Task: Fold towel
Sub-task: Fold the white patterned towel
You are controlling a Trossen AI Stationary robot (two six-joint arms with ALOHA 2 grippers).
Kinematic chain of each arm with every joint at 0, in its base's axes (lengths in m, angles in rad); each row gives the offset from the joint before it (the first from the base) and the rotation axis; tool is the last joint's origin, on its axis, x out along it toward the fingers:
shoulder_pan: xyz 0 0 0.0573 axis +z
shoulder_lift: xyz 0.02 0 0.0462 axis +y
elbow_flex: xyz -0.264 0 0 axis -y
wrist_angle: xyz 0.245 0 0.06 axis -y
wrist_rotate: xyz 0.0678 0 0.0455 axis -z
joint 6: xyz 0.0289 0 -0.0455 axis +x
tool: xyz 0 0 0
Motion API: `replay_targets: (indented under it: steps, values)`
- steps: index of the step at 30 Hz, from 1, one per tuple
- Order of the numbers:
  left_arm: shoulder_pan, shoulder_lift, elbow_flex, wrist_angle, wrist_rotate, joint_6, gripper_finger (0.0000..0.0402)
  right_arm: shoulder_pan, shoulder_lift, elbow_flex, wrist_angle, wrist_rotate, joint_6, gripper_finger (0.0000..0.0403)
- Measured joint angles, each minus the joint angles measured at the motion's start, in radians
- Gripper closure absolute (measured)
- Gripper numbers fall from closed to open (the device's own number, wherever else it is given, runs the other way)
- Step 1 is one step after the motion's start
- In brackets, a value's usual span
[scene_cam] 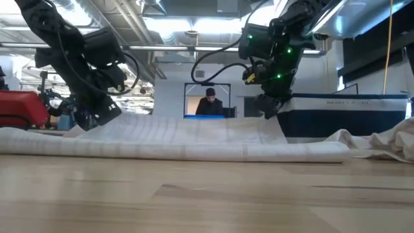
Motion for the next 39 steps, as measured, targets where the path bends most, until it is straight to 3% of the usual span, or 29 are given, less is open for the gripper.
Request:
replay_targets:
  steps: [6,12,17,21,25,30,39]
  values:
    - [0.046,0.0,0.005,0.029,0.06,0.047,0.0286,-0.018,0.001,0.001,-0.001,-0.011,0.021,0.031]
    - [0.047,-0.005,0.089,-0.136,0.216,-0.022,0.0219,-0.02,0.003,0.091,-0.142,-0.005,0.023,0.021]
    - [0.021,-0.052,0.147,-0.324,0.345,-0.132,0.0202,-0.005,0.002,0.198,-0.245,-0.188,0.022,0.0161]
    - [-0.037,-0.117,0.152,-0.431,0.427,-0.214,0.0207,0.037,0.002,0.205,-0.187,-0.455,-0.035,0.0149]
    - [-0.104,-0.155,0.127,-0.405,0.708,-0.233,0.0212,0.111,0.038,0.206,-0.108,-0.666,-0.062,0.0151]
    - [-0.209,-0.14,0.045,-0.308,0.893,-0.341,0.0213,0.21,0.122,0.206,-0.082,-0.674,-0.076,0.0154]
    - [-0.448,-0.109,-0.004,-0.265,0.973,-0.593,0.0214,0.382,0.241,0.206,-0.081,-0.733,-0.029,0.0155]
